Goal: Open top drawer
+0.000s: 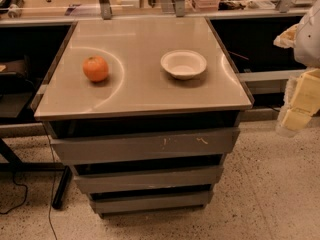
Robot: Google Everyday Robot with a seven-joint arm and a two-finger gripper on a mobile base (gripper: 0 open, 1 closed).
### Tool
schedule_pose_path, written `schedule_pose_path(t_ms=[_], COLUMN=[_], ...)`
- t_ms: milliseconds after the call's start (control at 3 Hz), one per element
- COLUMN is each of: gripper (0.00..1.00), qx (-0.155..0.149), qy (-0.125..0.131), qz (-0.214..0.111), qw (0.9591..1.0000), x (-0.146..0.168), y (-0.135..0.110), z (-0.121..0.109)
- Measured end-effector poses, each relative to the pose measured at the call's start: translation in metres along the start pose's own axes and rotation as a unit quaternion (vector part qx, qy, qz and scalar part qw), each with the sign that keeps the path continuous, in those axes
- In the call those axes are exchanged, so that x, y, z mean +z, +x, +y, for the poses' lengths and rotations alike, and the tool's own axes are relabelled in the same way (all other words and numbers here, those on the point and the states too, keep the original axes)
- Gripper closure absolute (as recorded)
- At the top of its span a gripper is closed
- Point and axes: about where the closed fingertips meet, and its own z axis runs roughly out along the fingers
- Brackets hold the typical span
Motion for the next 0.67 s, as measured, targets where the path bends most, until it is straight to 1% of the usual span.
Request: schedule_pose_path(t_ms=[333, 667], gripper=[0.00, 0.00], qx=[0.000, -0.003], qy=[0.000, -0.003], qz=[0.000, 0.002], qw=[1.0000, 1.0000], x=[0.000, 0.010], y=[0.000, -0.004], z=[0.000, 0.004])
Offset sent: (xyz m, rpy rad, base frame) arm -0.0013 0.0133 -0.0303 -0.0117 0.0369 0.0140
